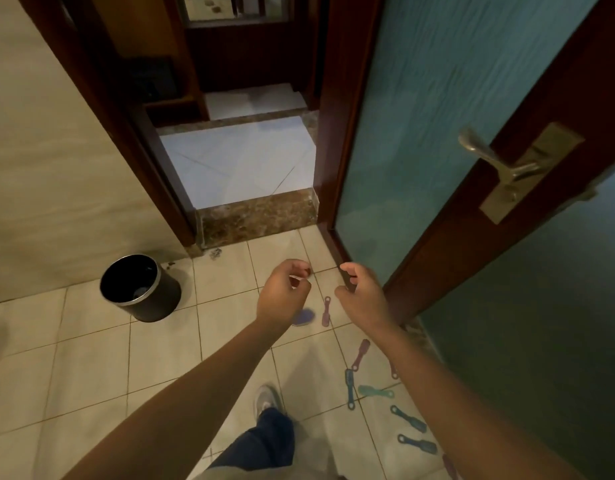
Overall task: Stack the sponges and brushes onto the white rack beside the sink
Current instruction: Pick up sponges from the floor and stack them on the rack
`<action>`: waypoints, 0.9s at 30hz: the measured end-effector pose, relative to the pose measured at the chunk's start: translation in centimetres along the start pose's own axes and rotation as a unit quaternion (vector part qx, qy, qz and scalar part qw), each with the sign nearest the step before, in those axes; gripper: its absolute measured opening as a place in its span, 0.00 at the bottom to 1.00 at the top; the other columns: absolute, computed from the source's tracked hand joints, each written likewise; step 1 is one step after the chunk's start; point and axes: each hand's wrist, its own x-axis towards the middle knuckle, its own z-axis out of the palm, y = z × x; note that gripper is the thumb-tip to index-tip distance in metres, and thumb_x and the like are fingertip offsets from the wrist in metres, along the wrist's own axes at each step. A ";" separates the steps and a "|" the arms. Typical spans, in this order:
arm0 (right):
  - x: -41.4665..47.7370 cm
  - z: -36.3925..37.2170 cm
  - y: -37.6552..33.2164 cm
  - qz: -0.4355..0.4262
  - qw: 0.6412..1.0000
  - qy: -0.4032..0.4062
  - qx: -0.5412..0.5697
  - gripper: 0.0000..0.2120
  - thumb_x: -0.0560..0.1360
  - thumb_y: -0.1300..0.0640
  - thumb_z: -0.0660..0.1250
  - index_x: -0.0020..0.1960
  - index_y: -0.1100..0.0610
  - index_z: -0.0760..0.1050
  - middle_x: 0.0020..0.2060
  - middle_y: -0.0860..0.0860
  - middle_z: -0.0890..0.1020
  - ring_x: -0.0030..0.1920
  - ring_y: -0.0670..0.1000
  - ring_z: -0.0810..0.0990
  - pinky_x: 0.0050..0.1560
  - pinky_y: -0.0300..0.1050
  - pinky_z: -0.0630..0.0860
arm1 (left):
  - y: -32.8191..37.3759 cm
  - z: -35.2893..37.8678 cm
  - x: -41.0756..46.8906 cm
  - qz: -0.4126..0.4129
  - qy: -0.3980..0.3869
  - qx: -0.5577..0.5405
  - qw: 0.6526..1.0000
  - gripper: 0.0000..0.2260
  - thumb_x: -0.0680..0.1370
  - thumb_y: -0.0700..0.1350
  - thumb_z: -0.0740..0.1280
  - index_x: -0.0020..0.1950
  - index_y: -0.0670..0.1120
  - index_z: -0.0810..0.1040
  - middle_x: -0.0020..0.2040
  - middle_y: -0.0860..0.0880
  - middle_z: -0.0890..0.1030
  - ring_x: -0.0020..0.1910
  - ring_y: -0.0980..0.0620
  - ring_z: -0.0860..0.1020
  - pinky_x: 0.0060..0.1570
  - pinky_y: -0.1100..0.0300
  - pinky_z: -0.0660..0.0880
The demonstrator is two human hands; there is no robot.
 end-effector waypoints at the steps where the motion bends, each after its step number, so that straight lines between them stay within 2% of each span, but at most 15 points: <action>1: 0.9 0.6 -0.2 0.013 1.000 -0.004 0.001 0.21 0.74 0.57 0.65 0.66 0.49 0.71 0.63 0.47 0.73 0.60 0.49 0.75 0.54 0.45 0.76 | -0.5 -0.5 1.1 -0.003 -0.008 0.010 1.000 0.14 0.75 0.38 0.64 0.50 0.58 0.75 0.47 0.60 0.78 0.43 0.64 0.77 0.41 0.71 0.71; 4: 3.4 2.0 -0.4 0.034 0.999 -0.010 0.005 0.20 0.73 0.59 0.66 0.65 0.51 0.72 0.61 0.47 0.74 0.62 0.51 0.75 0.62 0.53 0.74 | -1.8 -1.7 4.1 -0.009 -0.025 0.042 0.999 0.15 0.75 0.40 0.65 0.47 0.63 0.73 0.46 0.65 0.77 0.45 0.69 0.75 0.39 0.73 0.71; 7: 5.6 3.1 -0.4 0.050 0.999 -0.018 0.012 0.20 0.74 0.60 0.66 0.65 0.53 0.71 0.57 0.47 0.72 0.57 0.51 0.76 0.58 0.48 0.74 | -3.3 -2.0 6.5 -0.031 -0.035 0.058 0.997 0.13 0.75 0.43 0.65 0.51 0.62 0.73 0.47 0.63 0.77 0.44 0.63 0.77 0.42 0.65 0.75; 9: 7.2 3.6 0.2 0.061 0.998 -0.027 0.016 0.21 0.74 0.61 0.65 0.66 0.52 0.70 0.59 0.48 0.72 0.56 0.49 0.75 0.56 0.45 0.73 | -4.3 -1.6 8.2 -0.046 -0.047 0.065 0.996 0.12 0.75 0.43 0.66 0.54 0.60 0.73 0.48 0.62 0.77 0.45 0.61 0.77 0.44 0.62 0.76; 12: 9.9 4.4 1.4 0.081 0.996 -0.035 0.023 0.21 0.75 0.60 0.65 0.68 0.51 0.70 0.63 0.48 0.72 0.59 0.47 0.73 0.52 0.41 0.70 | -5.4 -0.5 10.6 -0.066 -0.064 0.065 0.994 0.12 0.75 0.44 0.66 0.54 0.60 0.73 0.48 0.61 0.77 0.45 0.61 0.77 0.42 0.64 0.76; 15: 12.8 5.1 2.7 0.105 0.993 -0.042 0.025 0.21 0.75 0.61 0.65 0.67 0.52 0.70 0.65 0.49 0.72 0.62 0.49 0.74 0.51 0.38 0.70 | -6.5 0.6 13.4 -0.093 -0.083 0.067 0.990 0.13 0.74 0.44 0.66 0.54 0.60 0.72 0.48 0.61 0.77 0.44 0.61 0.77 0.39 0.67 0.73; 18: 16.4 5.8 4.1 0.120 0.990 -0.068 0.026 0.20 0.75 0.60 0.66 0.66 0.51 0.71 0.65 0.50 0.73 0.57 0.46 0.73 0.44 0.33 0.69 | -7.8 1.9 16.7 -0.124 -0.089 0.080 0.985 0.13 0.75 0.45 0.66 0.54 0.61 0.71 0.48 0.62 0.76 0.44 0.62 0.76 0.38 0.69 0.70; 21: 20.4 6.6 5.7 0.130 0.986 -0.103 0.004 0.20 0.75 0.59 0.66 0.66 0.50 0.70 0.63 0.48 0.72 0.53 0.45 0.73 0.44 0.35 0.69 | -9.3 3.7 20.3 -0.158 -0.074 0.087 0.981 0.14 0.75 0.44 0.66 0.54 0.62 0.71 0.47 0.63 0.75 0.44 0.62 0.76 0.37 0.70 0.70; 27: 28.0 8.3 9.3 0.131 0.977 -0.159 -0.063 0.21 0.75 0.56 0.67 0.67 0.49 0.70 0.63 0.47 0.72 0.55 0.43 0.71 0.44 0.33 0.67 | -13.5 7.8 26.2 -0.219 -0.090 0.063 0.970 0.15 0.73 0.45 0.69 0.55 0.61 0.71 0.47 0.64 0.75 0.43 0.63 0.76 0.37 0.71 0.69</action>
